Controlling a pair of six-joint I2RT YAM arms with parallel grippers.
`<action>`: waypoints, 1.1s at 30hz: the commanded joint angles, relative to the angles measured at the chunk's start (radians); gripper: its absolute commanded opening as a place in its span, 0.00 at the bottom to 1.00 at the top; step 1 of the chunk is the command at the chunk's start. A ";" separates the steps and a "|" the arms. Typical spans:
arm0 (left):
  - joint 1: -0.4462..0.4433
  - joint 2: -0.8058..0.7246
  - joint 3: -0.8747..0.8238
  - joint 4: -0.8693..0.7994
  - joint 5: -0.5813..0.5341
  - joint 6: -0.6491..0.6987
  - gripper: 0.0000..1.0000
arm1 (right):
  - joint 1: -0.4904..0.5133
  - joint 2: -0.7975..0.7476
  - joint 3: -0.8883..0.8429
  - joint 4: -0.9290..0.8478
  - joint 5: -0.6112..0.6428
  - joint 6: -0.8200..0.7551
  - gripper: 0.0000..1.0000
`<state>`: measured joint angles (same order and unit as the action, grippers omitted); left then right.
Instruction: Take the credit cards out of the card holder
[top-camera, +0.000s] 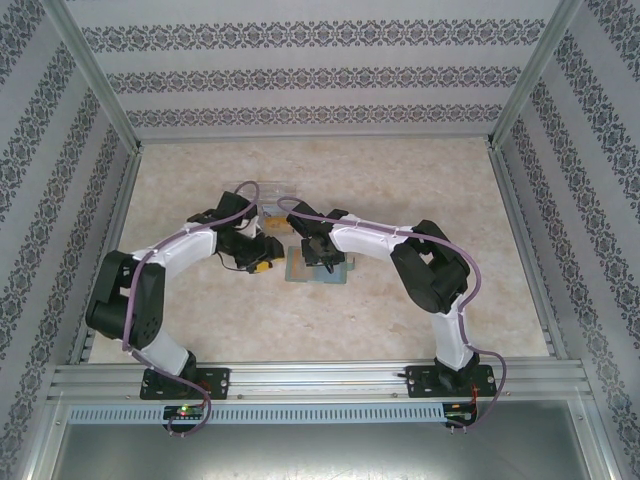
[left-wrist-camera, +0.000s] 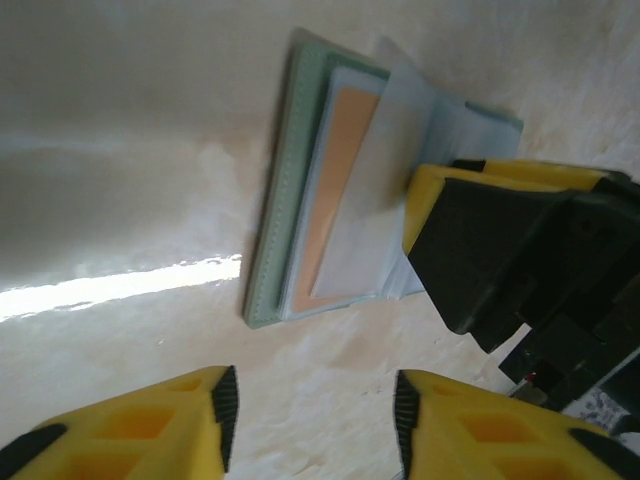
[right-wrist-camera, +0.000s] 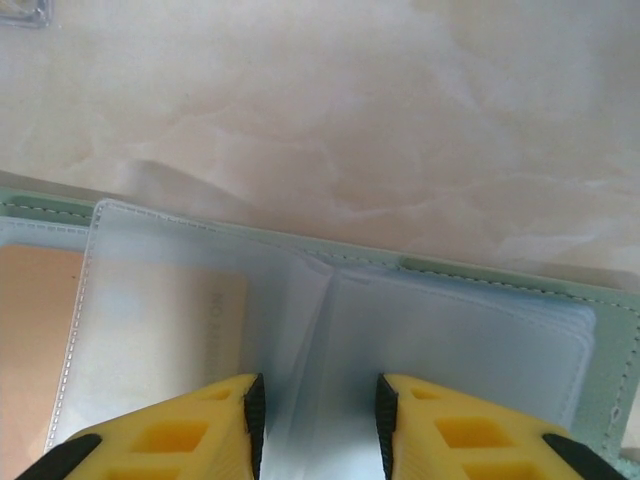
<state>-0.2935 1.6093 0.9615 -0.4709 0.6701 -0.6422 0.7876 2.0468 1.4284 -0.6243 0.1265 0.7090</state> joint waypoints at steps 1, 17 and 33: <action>-0.037 0.035 0.011 0.068 0.022 -0.039 0.41 | -0.006 0.031 -0.046 0.000 -0.025 0.011 0.35; -0.110 0.177 0.031 0.173 0.019 -0.080 0.30 | -0.023 0.007 -0.091 0.055 -0.068 0.030 0.32; -0.119 0.190 0.031 0.228 0.049 -0.073 0.28 | -0.036 -0.027 -0.106 0.082 -0.107 0.038 0.33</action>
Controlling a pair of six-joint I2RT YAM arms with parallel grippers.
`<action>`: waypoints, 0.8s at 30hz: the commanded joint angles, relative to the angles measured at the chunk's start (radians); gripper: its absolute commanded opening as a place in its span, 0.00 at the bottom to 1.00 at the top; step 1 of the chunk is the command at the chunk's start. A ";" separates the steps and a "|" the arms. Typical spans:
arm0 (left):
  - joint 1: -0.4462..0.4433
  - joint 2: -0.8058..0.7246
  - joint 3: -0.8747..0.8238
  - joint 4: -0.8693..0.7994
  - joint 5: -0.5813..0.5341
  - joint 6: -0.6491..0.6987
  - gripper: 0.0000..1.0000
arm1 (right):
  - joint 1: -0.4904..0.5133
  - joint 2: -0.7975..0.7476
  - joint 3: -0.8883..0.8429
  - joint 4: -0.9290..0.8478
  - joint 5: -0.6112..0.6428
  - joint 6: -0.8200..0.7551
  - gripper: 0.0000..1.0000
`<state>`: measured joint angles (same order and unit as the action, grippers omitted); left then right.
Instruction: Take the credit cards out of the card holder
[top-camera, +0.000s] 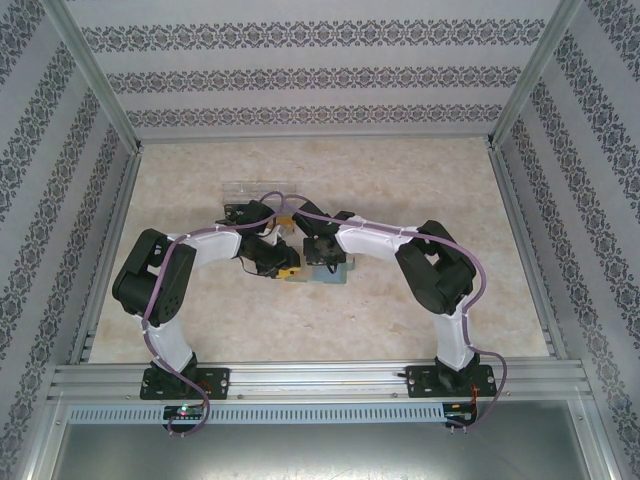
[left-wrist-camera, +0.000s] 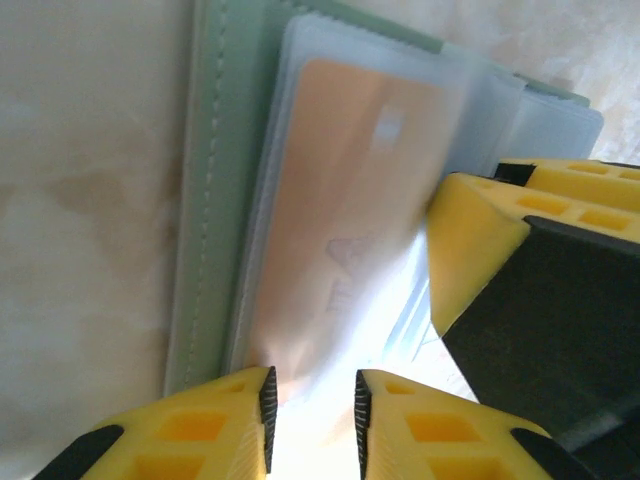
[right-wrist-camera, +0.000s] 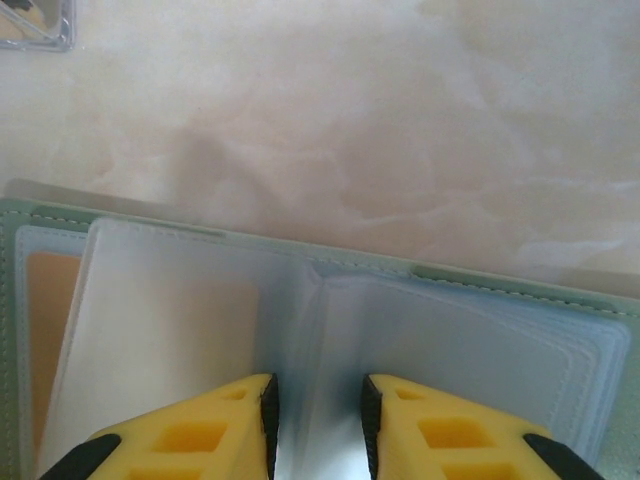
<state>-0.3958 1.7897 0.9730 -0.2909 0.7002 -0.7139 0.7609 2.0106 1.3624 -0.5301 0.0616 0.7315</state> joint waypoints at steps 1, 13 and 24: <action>-0.018 0.008 0.024 0.054 0.028 -0.001 0.26 | -0.011 -0.003 -0.044 -0.007 -0.045 0.017 0.33; -0.066 -0.030 0.029 0.215 0.089 -0.119 0.28 | -0.018 -0.319 -0.280 0.222 0.079 0.092 0.49; -0.130 0.083 0.123 0.217 0.096 -0.139 0.51 | -0.050 -0.483 -0.438 0.247 0.237 0.157 0.51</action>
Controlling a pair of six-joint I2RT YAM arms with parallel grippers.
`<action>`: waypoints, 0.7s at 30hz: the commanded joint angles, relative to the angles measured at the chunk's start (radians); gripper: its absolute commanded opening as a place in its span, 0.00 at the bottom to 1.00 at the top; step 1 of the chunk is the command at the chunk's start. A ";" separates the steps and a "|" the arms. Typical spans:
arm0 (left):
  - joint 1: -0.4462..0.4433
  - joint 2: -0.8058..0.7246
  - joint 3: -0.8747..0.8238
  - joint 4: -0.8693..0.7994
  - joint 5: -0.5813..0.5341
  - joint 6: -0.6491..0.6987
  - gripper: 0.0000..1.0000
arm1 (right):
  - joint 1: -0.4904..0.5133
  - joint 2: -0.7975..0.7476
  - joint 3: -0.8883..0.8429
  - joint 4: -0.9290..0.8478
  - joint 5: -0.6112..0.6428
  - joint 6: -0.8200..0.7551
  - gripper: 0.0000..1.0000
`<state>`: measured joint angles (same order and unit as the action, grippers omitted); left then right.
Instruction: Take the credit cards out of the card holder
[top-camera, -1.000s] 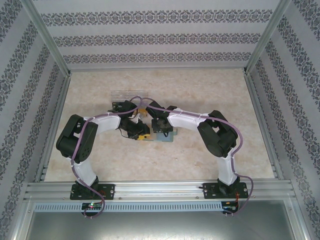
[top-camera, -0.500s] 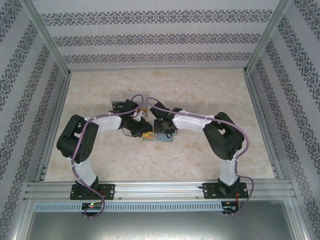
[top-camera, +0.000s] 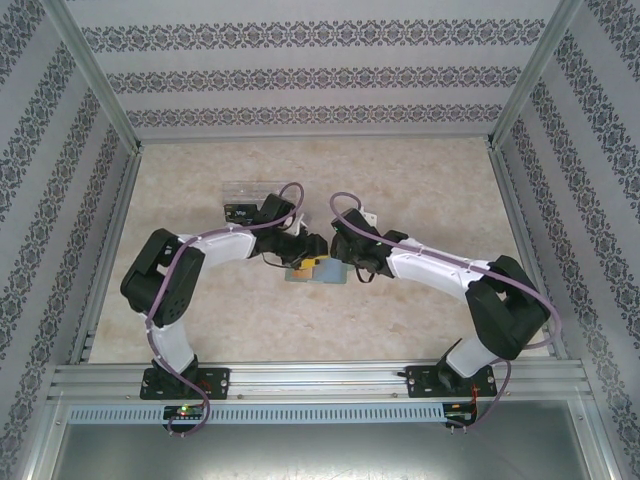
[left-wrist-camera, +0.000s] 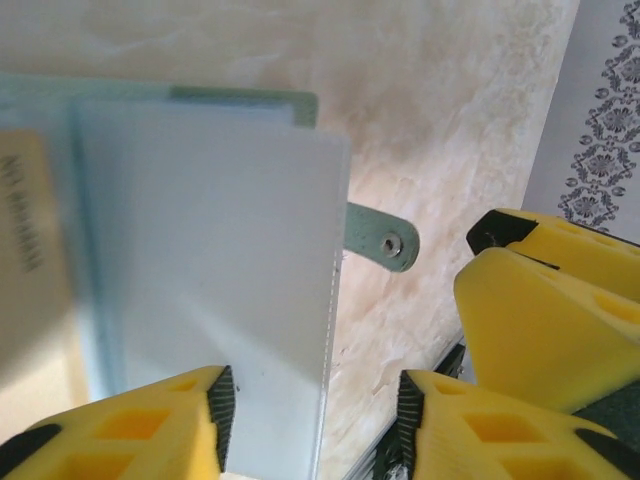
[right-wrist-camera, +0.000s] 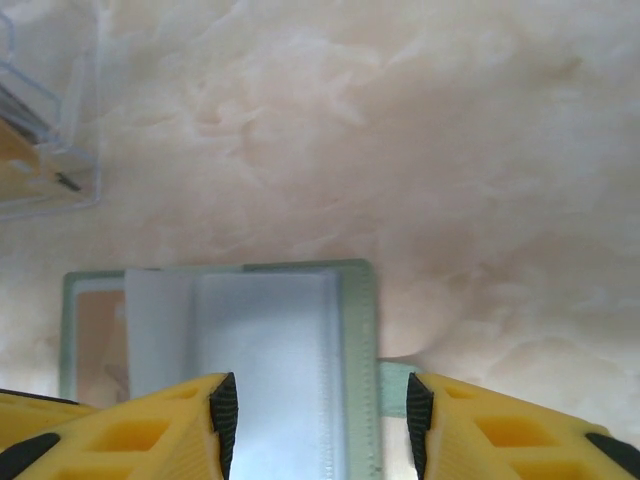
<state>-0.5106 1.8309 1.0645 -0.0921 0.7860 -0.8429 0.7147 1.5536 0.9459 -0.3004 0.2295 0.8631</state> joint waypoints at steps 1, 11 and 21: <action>-0.016 0.050 0.033 0.018 0.008 -0.012 0.53 | -0.005 -0.029 -0.024 0.020 0.070 0.027 0.51; 0.056 -0.020 0.054 -0.082 0.030 0.069 0.55 | -0.003 -0.031 -0.016 0.062 0.027 -0.012 0.46; 0.184 -0.125 -0.052 -0.196 -0.088 0.118 0.39 | 0.000 0.146 0.097 0.150 -0.257 -0.052 0.36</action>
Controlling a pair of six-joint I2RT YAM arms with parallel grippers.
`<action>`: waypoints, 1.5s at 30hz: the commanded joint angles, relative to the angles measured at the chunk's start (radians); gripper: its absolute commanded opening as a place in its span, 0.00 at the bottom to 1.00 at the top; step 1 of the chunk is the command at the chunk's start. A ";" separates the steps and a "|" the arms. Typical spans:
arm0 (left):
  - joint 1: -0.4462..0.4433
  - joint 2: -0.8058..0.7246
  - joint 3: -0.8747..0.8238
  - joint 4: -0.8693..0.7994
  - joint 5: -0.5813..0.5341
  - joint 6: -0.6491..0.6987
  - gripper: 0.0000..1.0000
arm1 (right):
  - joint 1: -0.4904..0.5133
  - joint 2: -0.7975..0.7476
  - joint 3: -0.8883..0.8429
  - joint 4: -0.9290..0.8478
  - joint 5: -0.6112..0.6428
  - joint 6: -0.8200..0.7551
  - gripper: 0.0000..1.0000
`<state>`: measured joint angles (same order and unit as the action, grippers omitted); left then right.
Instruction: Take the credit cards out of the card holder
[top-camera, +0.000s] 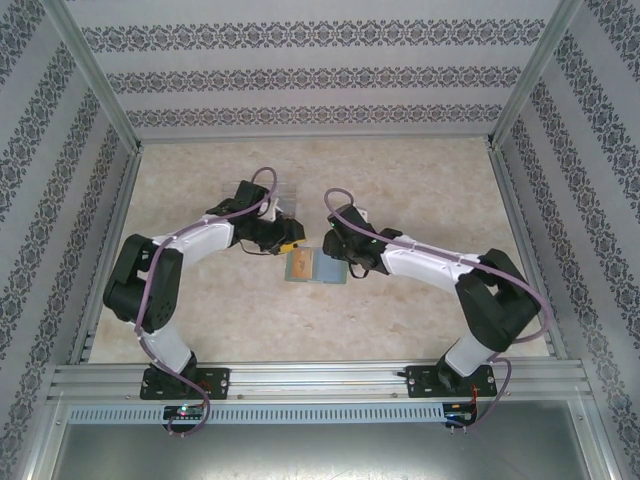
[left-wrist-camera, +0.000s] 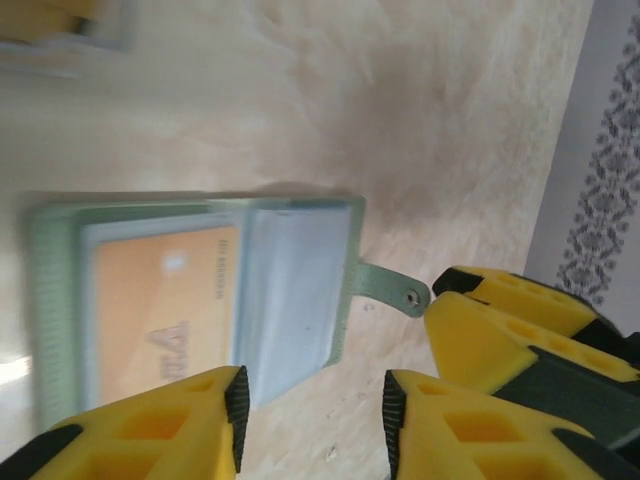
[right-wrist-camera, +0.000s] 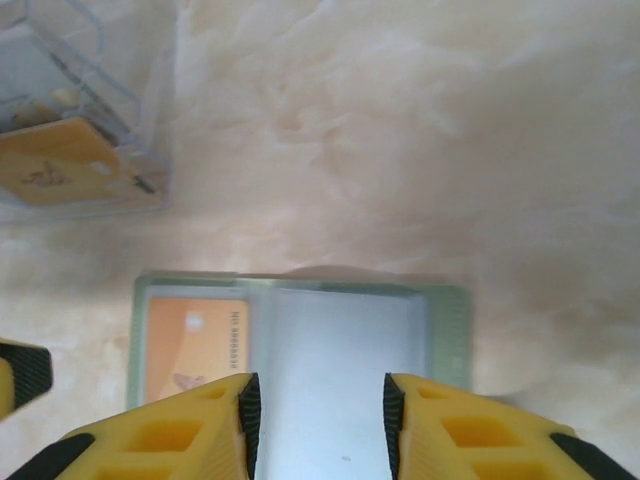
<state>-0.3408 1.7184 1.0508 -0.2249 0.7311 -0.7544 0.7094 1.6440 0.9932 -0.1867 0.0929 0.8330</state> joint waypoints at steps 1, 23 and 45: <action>0.015 -0.011 -0.041 -0.066 -0.033 0.031 0.38 | 0.003 0.077 0.066 0.034 -0.149 -0.022 0.33; 0.014 0.097 0.037 -0.140 -0.041 0.080 0.16 | -0.043 0.220 0.058 0.134 -0.320 0.115 0.17; -0.008 0.173 0.025 -0.160 -0.063 0.087 0.10 | -0.057 0.257 0.048 0.130 -0.364 0.125 0.18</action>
<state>-0.3405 1.8687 1.0710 -0.3466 0.6922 -0.6914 0.6628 1.8832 1.0515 -0.0582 -0.2520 0.9482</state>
